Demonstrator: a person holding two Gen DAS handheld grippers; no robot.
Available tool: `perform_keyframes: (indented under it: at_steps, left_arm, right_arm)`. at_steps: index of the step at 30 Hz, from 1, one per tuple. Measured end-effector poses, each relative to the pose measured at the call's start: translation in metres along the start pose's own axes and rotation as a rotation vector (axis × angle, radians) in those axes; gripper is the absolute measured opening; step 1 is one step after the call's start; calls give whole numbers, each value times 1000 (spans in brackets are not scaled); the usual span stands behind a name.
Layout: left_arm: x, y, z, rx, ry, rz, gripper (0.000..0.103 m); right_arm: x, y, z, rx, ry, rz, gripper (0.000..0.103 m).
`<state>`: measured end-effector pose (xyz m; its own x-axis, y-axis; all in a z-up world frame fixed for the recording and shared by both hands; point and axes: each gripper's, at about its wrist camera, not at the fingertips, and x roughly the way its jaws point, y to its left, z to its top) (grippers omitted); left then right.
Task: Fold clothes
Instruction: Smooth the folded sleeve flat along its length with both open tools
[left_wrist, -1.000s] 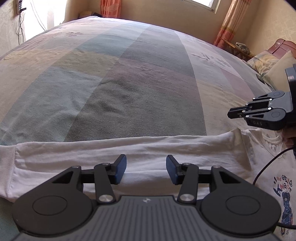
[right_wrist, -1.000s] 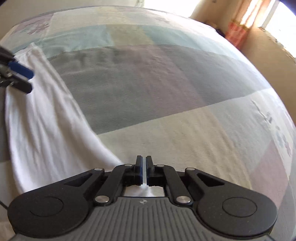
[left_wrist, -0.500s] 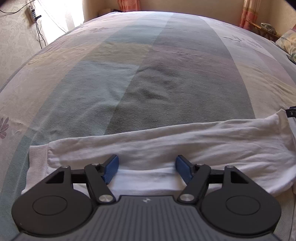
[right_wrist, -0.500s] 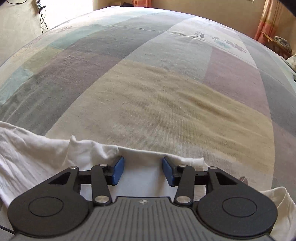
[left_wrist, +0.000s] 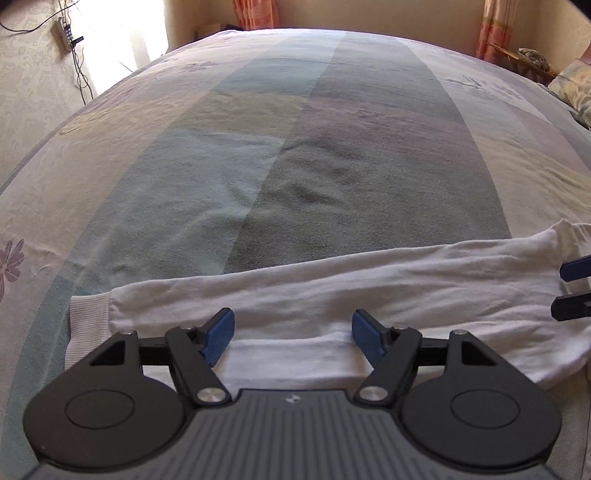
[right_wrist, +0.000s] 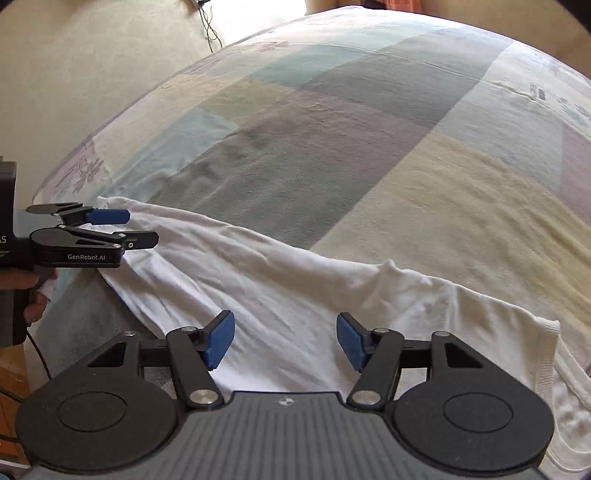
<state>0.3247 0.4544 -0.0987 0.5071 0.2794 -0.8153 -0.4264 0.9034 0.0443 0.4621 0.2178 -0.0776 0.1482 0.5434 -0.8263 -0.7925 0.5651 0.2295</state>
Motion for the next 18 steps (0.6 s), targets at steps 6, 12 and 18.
perform_keyframes:
  at_steps: [6, 12, 18]
  left_arm:
    - [3, 48, -8, -103, 31, 88, 83]
    - [-19, 39, 9, -38, -65, -21, 78]
    - [2, 19, 7, 53, -39, -74, 78]
  right_arm:
    - [51, 17, 33, -88, -71, -130, 82]
    - [29, 18, 52, -92, -110, -140, 81]
    - [9, 11, 19, -32, -70, -183, 84]
